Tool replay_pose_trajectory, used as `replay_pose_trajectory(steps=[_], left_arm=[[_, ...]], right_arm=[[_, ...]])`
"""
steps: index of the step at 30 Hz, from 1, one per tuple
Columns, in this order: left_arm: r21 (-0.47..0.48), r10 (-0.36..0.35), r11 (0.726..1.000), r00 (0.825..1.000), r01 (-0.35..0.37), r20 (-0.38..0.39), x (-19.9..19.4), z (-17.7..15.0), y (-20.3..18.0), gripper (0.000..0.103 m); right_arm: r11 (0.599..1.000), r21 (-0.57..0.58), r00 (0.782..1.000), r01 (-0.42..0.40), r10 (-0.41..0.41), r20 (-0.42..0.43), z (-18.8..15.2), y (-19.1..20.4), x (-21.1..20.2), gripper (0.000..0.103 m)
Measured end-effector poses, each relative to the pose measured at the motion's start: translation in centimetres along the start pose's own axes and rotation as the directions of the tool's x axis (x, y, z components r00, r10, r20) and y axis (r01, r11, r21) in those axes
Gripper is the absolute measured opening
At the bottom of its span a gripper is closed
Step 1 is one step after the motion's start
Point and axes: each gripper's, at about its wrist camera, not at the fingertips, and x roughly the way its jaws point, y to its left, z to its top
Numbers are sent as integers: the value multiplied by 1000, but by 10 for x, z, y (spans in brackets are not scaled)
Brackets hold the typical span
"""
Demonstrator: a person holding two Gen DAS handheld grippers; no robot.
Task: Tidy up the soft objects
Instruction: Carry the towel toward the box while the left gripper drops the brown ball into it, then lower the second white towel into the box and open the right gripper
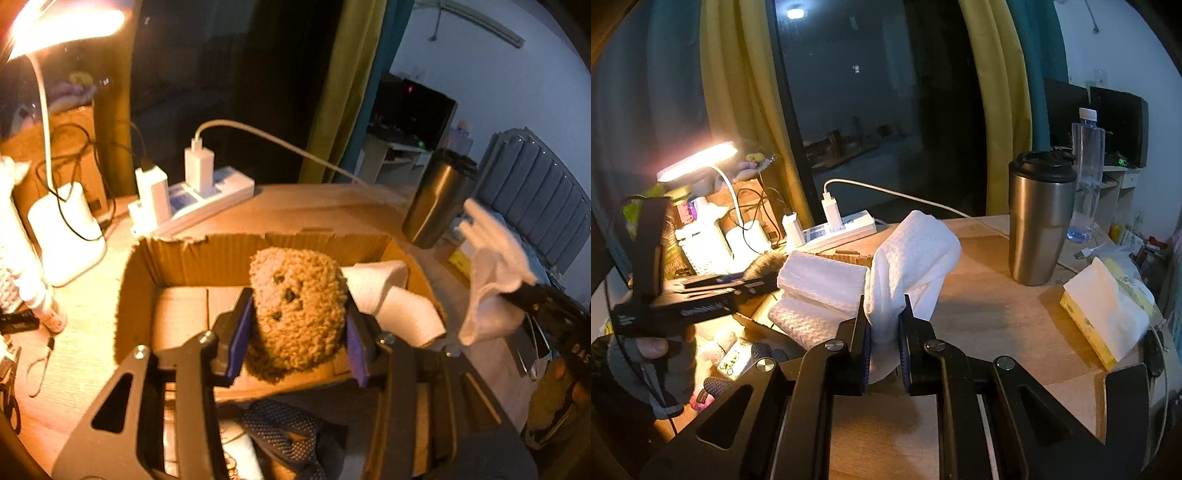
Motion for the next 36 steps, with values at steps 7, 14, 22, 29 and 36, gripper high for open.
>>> replay_pose_trajectory(steps=[7,14,22,29,36], left_arm=[[10,-5,1000,1000,5,-6,3,0,-4,70],[-15,13,1000,1000,-13,27,-18,-1,14,70],[-44,31,999,998,-29,53,-36,-7,41,71],[-57,47,997,997,-44,60,-48,-15,62,71],[-84,52,995,997,-47,60,-55,-21,79,71]], right_arm=[[1000,2,1000,-5,5,5,3,-5,8,14],[1000,-21,1000,-21,21,-13,9,8,22,14],[997,-65,998,-41,38,-43,16,36,41,14],[997,-72,994,-25,17,-109,12,56,71,14],[999,-53,981,5,-15,-193,1,63,100,14]])
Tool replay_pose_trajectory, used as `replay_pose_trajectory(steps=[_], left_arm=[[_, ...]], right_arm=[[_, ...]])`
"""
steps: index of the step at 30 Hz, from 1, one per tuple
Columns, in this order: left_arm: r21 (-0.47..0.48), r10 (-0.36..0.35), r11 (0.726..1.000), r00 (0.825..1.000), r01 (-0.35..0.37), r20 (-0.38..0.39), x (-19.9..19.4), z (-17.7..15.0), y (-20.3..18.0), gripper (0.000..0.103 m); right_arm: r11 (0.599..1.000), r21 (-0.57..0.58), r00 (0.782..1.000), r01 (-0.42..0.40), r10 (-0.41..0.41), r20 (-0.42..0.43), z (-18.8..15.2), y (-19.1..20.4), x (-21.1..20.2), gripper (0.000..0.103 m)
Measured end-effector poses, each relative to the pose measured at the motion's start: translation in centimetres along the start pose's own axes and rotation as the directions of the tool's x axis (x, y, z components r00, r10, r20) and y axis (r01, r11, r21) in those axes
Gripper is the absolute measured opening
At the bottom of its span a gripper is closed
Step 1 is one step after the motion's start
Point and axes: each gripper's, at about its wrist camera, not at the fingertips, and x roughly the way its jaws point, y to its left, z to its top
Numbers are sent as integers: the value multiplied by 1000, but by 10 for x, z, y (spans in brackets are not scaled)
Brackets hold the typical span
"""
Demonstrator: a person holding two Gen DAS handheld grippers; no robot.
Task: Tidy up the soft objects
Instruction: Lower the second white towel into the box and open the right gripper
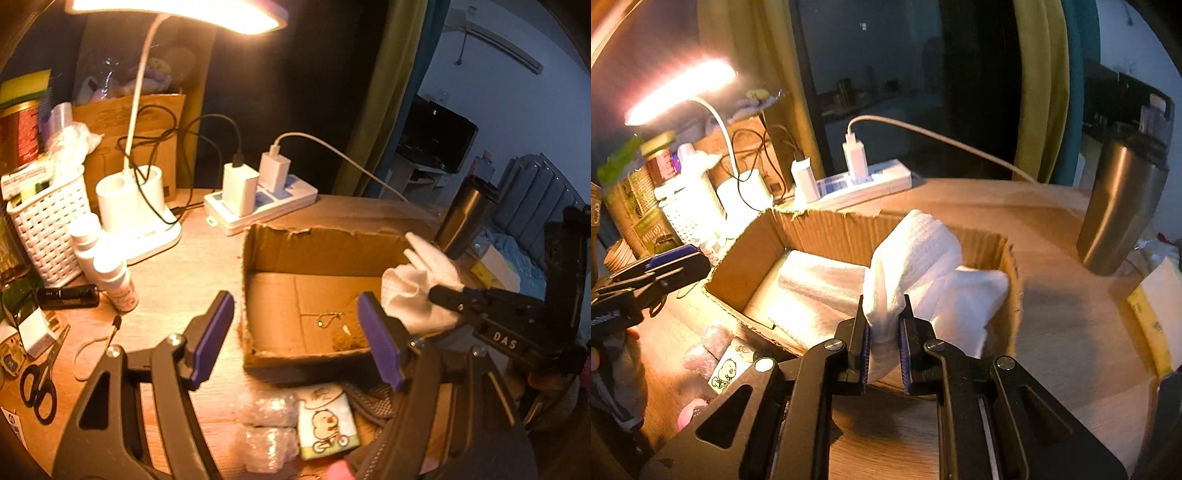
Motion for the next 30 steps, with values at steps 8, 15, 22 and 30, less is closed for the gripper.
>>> replay_pose_trajectory(steps=[8,15,22,30], left_arm=[[-14,-3,1000,1000,3,4,-4,-3,11,71],[-32,0,999,1000,0,6,-7,-7,23,71],[-43,7,999,1000,-7,9,-11,-10,32,71],[-37,9,999,1000,-8,21,-19,-12,30,71]], right_arm=[[999,-33,999,-15,14,-47,2,20,18,14],[999,-47,996,-25,21,-82,4,31,33,14],[999,-29,992,32,-35,-117,3,26,46,24],[999,-8,995,42,-42,-86,6,22,28,49]])
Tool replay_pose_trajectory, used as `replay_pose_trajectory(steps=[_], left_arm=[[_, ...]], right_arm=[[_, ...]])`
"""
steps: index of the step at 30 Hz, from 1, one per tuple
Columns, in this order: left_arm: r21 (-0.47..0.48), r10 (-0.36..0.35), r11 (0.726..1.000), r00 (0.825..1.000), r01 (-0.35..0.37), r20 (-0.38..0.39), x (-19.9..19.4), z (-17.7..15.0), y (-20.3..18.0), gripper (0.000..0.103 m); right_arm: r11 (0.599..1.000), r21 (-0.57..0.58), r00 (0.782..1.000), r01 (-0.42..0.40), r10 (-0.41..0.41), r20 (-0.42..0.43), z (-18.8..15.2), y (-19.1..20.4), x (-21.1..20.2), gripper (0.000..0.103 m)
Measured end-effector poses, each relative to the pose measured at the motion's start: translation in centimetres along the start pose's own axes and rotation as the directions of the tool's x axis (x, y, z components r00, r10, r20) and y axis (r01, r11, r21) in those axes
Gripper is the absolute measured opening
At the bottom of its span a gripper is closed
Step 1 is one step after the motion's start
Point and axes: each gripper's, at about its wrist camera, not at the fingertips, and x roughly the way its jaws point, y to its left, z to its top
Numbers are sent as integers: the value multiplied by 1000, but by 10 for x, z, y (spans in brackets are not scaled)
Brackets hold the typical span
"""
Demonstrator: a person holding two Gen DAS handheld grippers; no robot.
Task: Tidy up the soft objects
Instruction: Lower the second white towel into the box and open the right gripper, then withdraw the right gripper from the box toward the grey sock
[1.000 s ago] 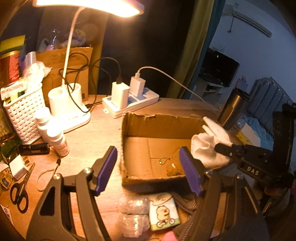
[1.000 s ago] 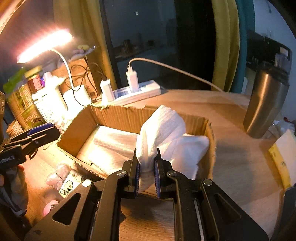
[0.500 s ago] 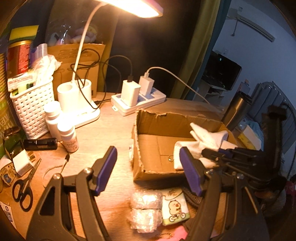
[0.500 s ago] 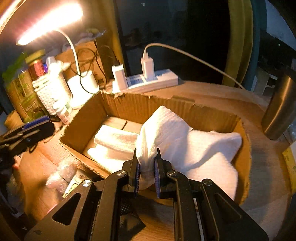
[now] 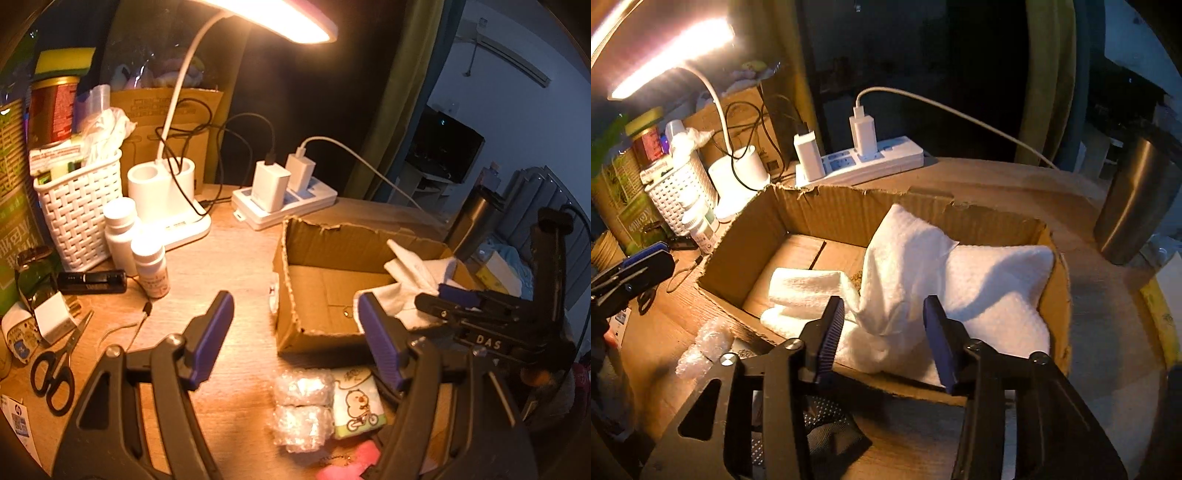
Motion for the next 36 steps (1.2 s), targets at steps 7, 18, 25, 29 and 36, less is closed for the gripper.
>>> replay_pose_trajectory(steps=[7,18,25,29,36], left_arm=[[10,0,1000,1000,-1,10,-11,-6,-6,71],[26,-16,1000,1000,16,19,-28,-23,-16,71],[25,-22,999,999,21,23,-41,-35,-13,71],[24,-24,999,1000,23,18,-45,-44,-9,71],[16,-18,1000,1000,18,-13,-44,-63,-1,71]], right_arm=[[1000,4,999,2,-2,40,-4,-1,-22,50],[1000,-6,995,-15,15,96,-18,8,-59,51],[1000,-24,995,-14,17,103,-28,20,-71,51],[1000,-27,995,-13,16,103,-34,26,-74,54],[999,-27,997,-32,34,73,-53,35,-65,61]])
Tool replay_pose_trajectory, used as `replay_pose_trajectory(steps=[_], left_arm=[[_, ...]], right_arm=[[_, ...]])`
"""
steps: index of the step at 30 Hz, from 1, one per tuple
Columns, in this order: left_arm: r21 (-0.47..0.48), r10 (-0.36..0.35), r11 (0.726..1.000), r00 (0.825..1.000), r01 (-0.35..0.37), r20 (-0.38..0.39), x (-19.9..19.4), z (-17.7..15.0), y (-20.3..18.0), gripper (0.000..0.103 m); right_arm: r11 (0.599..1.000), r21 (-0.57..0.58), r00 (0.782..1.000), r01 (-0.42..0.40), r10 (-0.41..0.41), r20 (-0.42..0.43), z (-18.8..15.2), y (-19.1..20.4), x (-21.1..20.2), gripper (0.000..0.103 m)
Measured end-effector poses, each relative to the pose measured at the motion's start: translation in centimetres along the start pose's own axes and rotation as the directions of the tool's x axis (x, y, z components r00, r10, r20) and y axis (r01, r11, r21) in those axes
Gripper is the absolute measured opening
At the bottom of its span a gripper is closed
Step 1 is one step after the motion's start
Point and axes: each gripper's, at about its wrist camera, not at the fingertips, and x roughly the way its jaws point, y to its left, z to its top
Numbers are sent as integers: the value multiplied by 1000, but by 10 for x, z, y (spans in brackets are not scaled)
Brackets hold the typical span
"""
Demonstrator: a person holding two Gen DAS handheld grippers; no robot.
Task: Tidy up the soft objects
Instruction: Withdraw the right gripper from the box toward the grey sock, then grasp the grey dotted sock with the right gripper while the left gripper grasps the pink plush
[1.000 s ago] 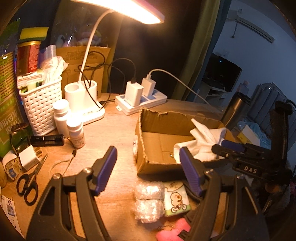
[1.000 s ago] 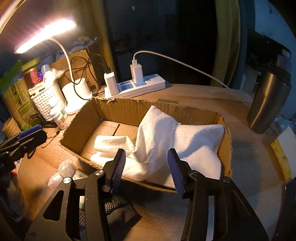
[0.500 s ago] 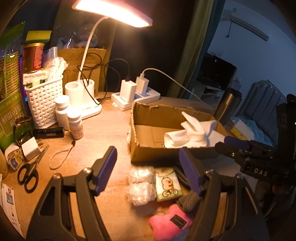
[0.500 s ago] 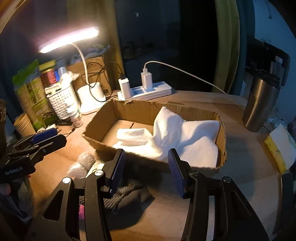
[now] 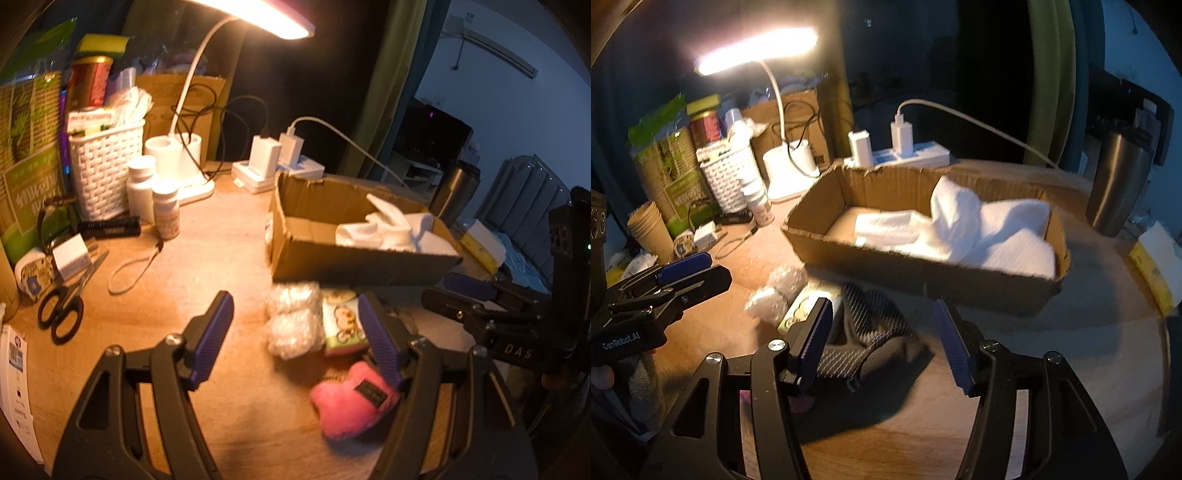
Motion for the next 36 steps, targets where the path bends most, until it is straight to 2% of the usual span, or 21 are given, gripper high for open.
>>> replay_pose_trajectory(steps=[10,12,14,19,21,22,28,36], left_arm=[[-7,11,1000,999,-11,-40,6,-22,3,71],[-2,13,1000,999,-13,-49,8,-26,1,71],[6,14,1000,998,-14,-59,10,-29,-2,71],[34,12,999,997,-10,-77,14,-32,-14,72],[45,13,999,996,-9,-84,16,-32,-19,72],[52,14,999,996,-9,-89,17,-33,-22,72],[92,26,996,992,-14,-124,25,-39,-38,72],[144,47,989,980,-19,-193,44,-49,-62,72]], right_arm=[[999,9,995,-36,37,-92,-28,8,29,61],[999,14,993,-44,46,-109,-32,9,35,65],[999,19,990,-50,52,-133,-37,9,43,74],[996,50,990,-80,85,-114,-45,-2,45,75],[996,29,991,-85,88,-105,-49,-1,43,70],[996,28,990,-89,91,-103,-49,-2,43,62],[991,34,988,-128,130,-88,-52,-7,39,46],[990,78,991,-119,123,-49,-64,-32,23,38]])
